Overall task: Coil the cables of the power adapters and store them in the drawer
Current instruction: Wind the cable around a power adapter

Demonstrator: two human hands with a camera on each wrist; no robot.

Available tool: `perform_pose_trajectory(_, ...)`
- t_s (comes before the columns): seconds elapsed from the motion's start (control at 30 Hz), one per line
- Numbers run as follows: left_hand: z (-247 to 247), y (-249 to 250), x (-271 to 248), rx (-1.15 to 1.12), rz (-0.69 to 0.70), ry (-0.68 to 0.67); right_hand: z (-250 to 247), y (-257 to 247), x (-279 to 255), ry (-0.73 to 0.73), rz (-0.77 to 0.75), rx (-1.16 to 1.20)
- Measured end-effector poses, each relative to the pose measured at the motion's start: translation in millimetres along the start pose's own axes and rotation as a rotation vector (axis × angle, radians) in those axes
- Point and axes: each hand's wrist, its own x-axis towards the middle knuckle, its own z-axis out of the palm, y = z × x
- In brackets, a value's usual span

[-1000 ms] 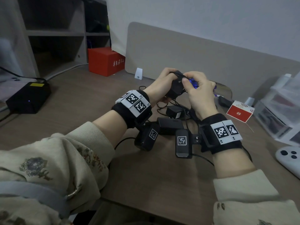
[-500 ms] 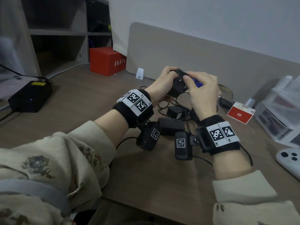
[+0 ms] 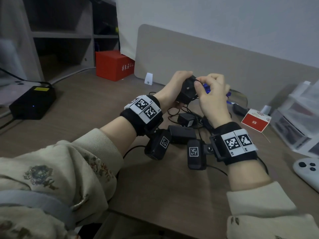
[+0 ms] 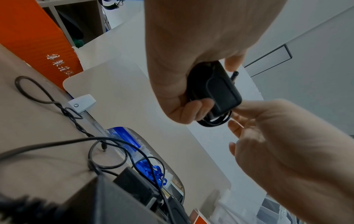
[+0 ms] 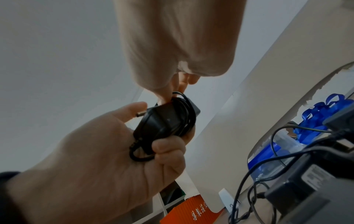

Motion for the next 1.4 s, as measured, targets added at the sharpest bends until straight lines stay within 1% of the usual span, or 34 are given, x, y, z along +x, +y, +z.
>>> perform_pose_trajectory(0.07, 0.3, -0.6, 1.0, 0.041, 0.036, 0.043, -1.6, -0.6, -1.3, 0.040, -0.067, -0.005)
perform_pose_trajectory(0.13, -1.1, -1.5, 2.7, 0.054, 0.052, 0.074, -2.8, -1.5, -1.2, 0.051, -0.152, -0.001)
perform_pose_trajectory(0.23, -3.5, -1.9, 3.3, 0.029, 0.045, 0.067, -3.0, 0.6, -0.2, 0.054, -0.247, -0.105)
perform_pose_trajectory(0.37, -3.5, -1.1, 3.3, 0.025, 0.054, 0.059, -4.5, 1.8, 0.1, 0.066, -0.261, -0.196)
perform_pose_trajectory(0.47, -3.2, -1.2, 3.6, 0.012, 0.056, 0.066, -4.8, 2.2, -1.0, 0.027, -0.296, -0.254)
perform_pose_trajectory(0.6, -3.5, -3.1, 5.0, 0.046, 0.046, 0.080, -4.3, 3.2, -0.9, -0.004, -0.305, -0.259)
perform_pose_trajectory(0.73, -3.0, -4.8, 4.9, 0.041, 0.054, 0.099, -0.1, 2.7, 0.0, -0.010, -0.369, -0.205)
perform_pose_trajectory(0.8, -3.8, -4.3, 4.7, 0.019, 0.050, 0.097, 2.1, 2.5, 0.0, -0.041, -0.403, -0.199)
perform_pose_trajectory(0.9, -4.8, -3.7, 5.4, -0.047, 0.023, 0.081, 3.0, 3.7, 0.0, -0.102, -0.369, -0.155)
perform_pose_trajectory(0.97, -4.3, -5.1, 6.8, -0.090, 0.004, 0.066, 4.0, 1.3, 0.0, -0.116, -0.361, -0.037)
perform_pose_trajectory(1.03, -4.5, -7.6, 9.5, -0.075, 0.001, 0.066, 6.4, -5.1, -2.0, -0.134, -0.361, 0.116)
perform_pose_trajectory(1.07, -5.2, -8.9, 10.9, -0.052, 0.009, 0.071, 7.5, -8.6, -3.3, -0.137, -0.366, 0.152)
perform_pose_trajectory(1.4, -5.9, -16.2, 16.9, 0.027, 0.058, 0.070, 9.9, -12.8, -4.0, -0.171, -0.378, 0.144)
